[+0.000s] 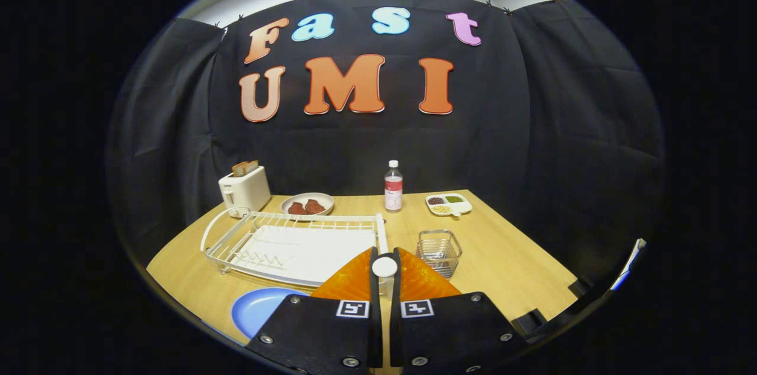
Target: Take the plate from the dish rack, then take the spoon from the basket and place it into the plate.
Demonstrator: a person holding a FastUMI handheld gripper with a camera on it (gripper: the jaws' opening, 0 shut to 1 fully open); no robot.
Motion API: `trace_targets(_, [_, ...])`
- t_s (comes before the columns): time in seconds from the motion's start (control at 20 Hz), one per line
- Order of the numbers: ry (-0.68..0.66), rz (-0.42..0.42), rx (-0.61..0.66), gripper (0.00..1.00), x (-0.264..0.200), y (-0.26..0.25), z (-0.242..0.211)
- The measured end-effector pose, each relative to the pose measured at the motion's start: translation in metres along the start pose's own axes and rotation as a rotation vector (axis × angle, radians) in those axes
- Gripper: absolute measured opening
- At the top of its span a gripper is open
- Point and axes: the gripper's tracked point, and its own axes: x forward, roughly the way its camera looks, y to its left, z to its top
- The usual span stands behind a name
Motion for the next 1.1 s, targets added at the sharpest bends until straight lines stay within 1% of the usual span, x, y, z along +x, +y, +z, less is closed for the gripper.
trace_targets(0.3, [0.039,0.104,-0.012,0.05,-0.015,0.07,-0.036])
trace_targets(0.45, [0.068,0.173,-0.005,0.05,-0.022,0.098,-0.059])
trace_targets(0.65, [0.113,0.249,-0.007,0.05,-0.017,0.128,-0.089])
trace_targets(0.9, [0.165,0.295,0.006,0.05,-0.007,0.143,-0.115])
trace_targets(1.0, [0.164,0.307,0.006,0.07,-0.006,0.144,-0.116])
trace_targets(1.05, [0.175,0.314,0.008,0.11,-0.008,0.144,-0.117])
trace_targets(1.1, [0.187,0.319,0.008,0.11,-0.009,0.143,-0.12])
